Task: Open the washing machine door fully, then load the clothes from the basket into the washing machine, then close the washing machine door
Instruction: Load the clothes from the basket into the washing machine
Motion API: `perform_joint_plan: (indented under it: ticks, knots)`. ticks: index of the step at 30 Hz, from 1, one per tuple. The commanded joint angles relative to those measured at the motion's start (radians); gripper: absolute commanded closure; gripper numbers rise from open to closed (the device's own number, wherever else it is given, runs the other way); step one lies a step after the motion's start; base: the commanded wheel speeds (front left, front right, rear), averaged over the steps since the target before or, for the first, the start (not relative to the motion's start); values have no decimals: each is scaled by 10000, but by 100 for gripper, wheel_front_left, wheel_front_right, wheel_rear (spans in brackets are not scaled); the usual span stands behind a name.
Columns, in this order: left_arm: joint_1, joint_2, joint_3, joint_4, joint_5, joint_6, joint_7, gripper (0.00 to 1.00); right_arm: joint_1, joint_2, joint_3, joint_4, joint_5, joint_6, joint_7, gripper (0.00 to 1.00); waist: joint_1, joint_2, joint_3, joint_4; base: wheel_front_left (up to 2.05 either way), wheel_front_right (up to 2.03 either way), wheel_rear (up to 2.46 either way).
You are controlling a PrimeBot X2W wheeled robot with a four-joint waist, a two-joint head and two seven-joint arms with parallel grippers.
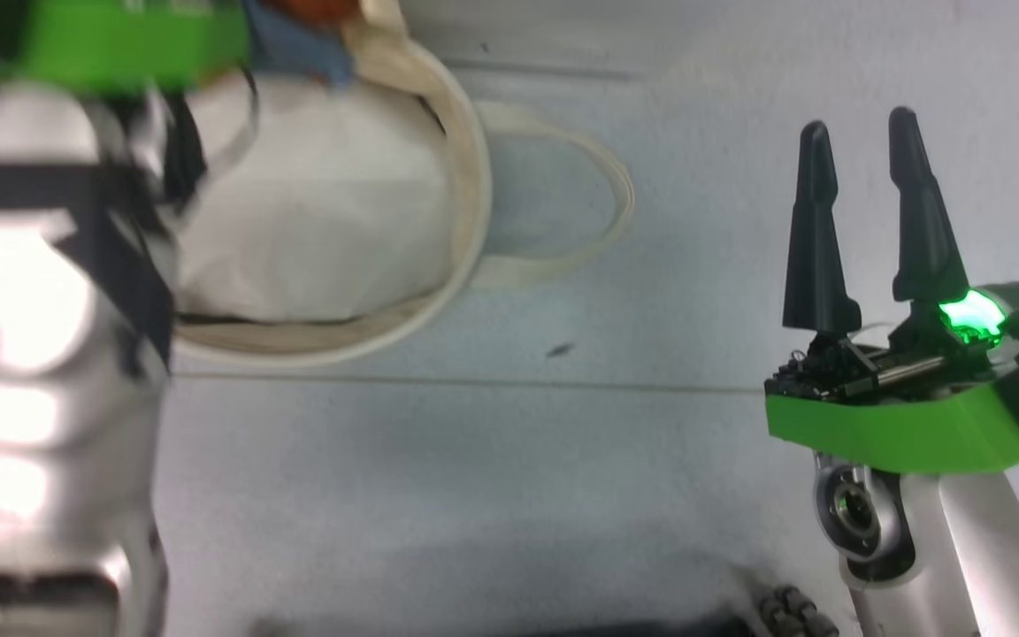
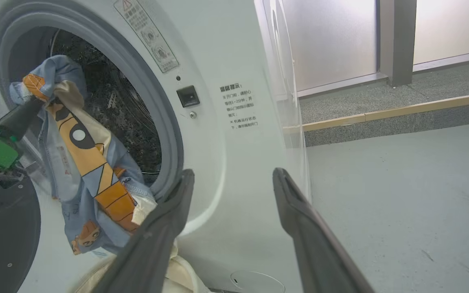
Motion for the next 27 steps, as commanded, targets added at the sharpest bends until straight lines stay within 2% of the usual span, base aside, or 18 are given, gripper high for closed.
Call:
perform_joint_plan:
  ticks: [1, 8, 15, 16, 17, 18, 21, 27]
  knots:
    - [-593, 410, 326, 36, -13, -82, -43, 100, 4, 91, 284, -402, -79, 2, -46, 0, -4, 0, 851, -385, 0, 0, 0]
    - [-3497, 705, 472, 2083, 238, -173, -43, 100, -363, 130, 430, -495, 46, 2, -46, 0, -4, 0, 1930, -867, 0, 0, 0]
    - [-5546, 1164, 292, 3608, 759, 161, -43, 100, -614, 167, 660, -447, 170, 2, -46, 0, -4, 0, 2423, -1292, 0, 0, 0]
    - [-5779, 1231, 230, 3778, 836, 208, -43, 93, -643, 170, 703, -438, 181, 2, -46, 0, -4, 0, 2466, -1352, 0, 0, 0]
    - [-5973, 1301, 142, 3871, 956, 305, -43, 13, -663, 172, 713, -435, 189, 2, -46, 0, -4, 0, 2492, -1377, 0, 0, 0]
    - [-6119, 1329, 61, 3973, 1036, 399, -43, 0, -675, 175, 698, -440, 199, 2, -46, 0, -4, 0, 2524, -1392, 0, 0, 0]
    - [-6341, 1319, -45, 4386, 1035, 591, -43, 0, -702, 179, 631, -466, 269, 2, -46, 0, -4, 0, 2563, -1414, 0, 0, 0]
    - [-6150, 1287, -78, 4563, 721, 657, -43, 0, -754, 181, 557, -435, 255, 2, -46, 0, -4, 0, 2415, -1270, 0, 0, 0]
